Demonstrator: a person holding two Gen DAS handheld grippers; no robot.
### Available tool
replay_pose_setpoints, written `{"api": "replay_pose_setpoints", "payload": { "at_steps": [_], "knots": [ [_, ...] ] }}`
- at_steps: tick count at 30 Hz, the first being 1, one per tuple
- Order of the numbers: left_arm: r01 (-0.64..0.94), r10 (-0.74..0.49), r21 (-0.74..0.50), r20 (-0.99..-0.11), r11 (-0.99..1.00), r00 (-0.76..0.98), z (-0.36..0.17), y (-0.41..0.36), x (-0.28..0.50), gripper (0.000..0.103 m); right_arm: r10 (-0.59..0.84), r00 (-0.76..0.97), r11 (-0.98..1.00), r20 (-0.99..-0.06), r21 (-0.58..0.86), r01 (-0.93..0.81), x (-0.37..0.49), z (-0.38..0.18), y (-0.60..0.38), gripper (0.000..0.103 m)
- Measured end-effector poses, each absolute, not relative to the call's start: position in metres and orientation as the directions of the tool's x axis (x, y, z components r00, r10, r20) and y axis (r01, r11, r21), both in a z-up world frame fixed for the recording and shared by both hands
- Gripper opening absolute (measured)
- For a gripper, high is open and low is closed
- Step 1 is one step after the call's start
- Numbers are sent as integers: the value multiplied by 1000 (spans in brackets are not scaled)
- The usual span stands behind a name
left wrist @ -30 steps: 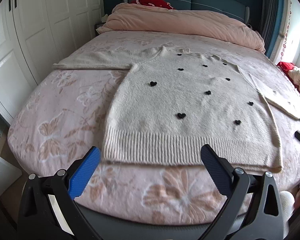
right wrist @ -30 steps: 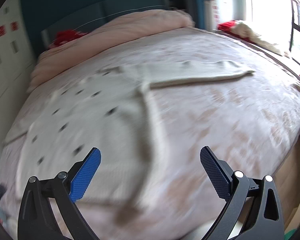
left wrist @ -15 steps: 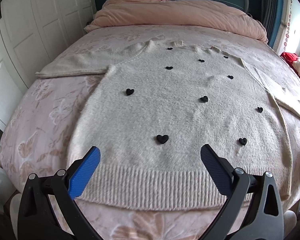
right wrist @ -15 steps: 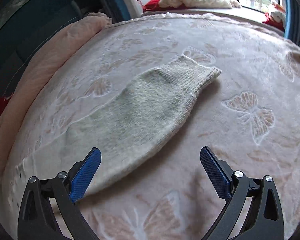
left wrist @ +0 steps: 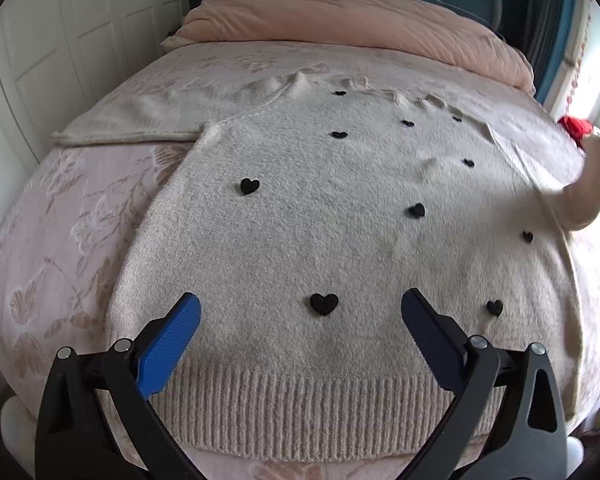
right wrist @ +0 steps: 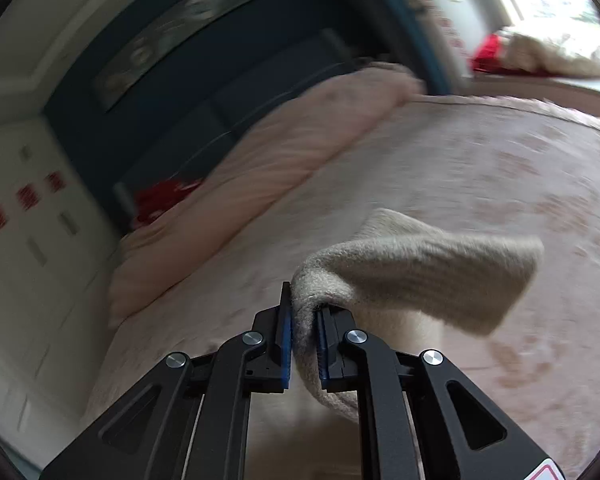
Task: Fold small clothes
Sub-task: 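Grasp the sweater sleeve cuff with the right gripper and lift it, then lay the sleeve across the sweater body with the right gripper while the left gripper grasps the other sleeve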
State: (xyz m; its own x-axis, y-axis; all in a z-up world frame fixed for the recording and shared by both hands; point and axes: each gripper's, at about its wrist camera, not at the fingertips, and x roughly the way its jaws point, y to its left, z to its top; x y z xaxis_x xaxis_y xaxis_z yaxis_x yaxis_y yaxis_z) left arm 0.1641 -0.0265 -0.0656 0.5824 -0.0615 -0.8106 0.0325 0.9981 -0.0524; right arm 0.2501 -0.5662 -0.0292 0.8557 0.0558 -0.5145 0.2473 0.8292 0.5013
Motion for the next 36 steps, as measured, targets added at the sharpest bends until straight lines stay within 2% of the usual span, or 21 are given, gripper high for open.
{"api": "replay_pose_setpoints", "payload": {
  "at_steps": [4, 5, 7, 8, 12, 16, 19, 21, 22, 23, 25, 27, 28, 30, 31, 34, 36],
  "knots": [
    [-18, -103, -142, -798, 990, 594, -56, -7, 171, 98, 394, 772, 859, -499, 498, -116, 306, -20, -399, 17],
    [-28, -120, -172, -787, 985, 605, -51, 0, 174, 98, 467, 717, 844, -518, 503, -187, 316, -31, -357, 27],
    [-31, -144, -206, -776, 978, 613, -46, 7, 181, 98, 506, 639, 849, -579, 463, -253, 324, -56, -296, 40],
    [-29, -162, -228, -771, 973, 616, -42, 11, 189, 98, 496, 616, 861, -612, 439, -257, 324, -69, -278, 40],
    [-3, -241, -310, -746, 951, 621, -32, 22, 237, 98, 448, 593, 880, -669, 448, -159, 293, -102, -282, 41],
    [-7, -294, -371, -746, 928, 597, -49, 21, 307, 98, 327, 621, 889, -713, 454, 53, 249, -118, -350, 60],
    [-88, -333, -445, -773, 891, 540, -81, 20, 359, 98, 288, 619, 836, -731, 507, 209, 233, -137, -401, 60],
    [-160, -333, -477, -781, 864, 529, -101, 20, 382, 88, 288, 628, 790, -723, 550, 271, 231, -152, -425, 60],
    [-174, -334, -484, -781, 858, 527, -108, 18, 389, 70, 302, 634, 763, -712, 579, 287, 232, -160, -433, 60],
    [-188, -327, -476, -793, 859, 515, -116, 14, 397, 49, 318, 642, 727, -698, 614, 307, 235, -167, -443, 60],
    [-214, -302, -458, -806, 863, 509, -124, 10, 404, 31, 341, 669, 649, -660, 680, 340, 245, -179, -457, 60],
    [-213, -279, -442, -804, 871, 525, -122, 6, 410, 19, 328, 692, 610, -644, 703, 365, 254, -182, -469, 38],
    [-197, -272, -430, -801, 881, 534, -119, 4, 411, 13, 323, 703, 598, -634, 712, 367, 256, -180, -474, 7],
    [-135, -263, -411, -769, 901, 583, -103, -3, 409, 13, 276, 772, 542, -573, 756, 367, 246, -173, -495, 8],
    [-104, -261, -395, -759, 913, 597, -100, -8, 409, 13, 241, 784, 535, -572, 752, 385, 238, -171, -504, 7],
    [-21, -252, -310, -809, 950, 532, -120, -33, 417, 13, 208, 691, 579, -692, 657, 483, 227, -194, -519, 7],
    [-13, -210, -262, -800, 965, 562, -127, -41, 410, 13, 240, 676, 588, -697, 658, 470, 223, -193, -515, 5]
  ]
}}
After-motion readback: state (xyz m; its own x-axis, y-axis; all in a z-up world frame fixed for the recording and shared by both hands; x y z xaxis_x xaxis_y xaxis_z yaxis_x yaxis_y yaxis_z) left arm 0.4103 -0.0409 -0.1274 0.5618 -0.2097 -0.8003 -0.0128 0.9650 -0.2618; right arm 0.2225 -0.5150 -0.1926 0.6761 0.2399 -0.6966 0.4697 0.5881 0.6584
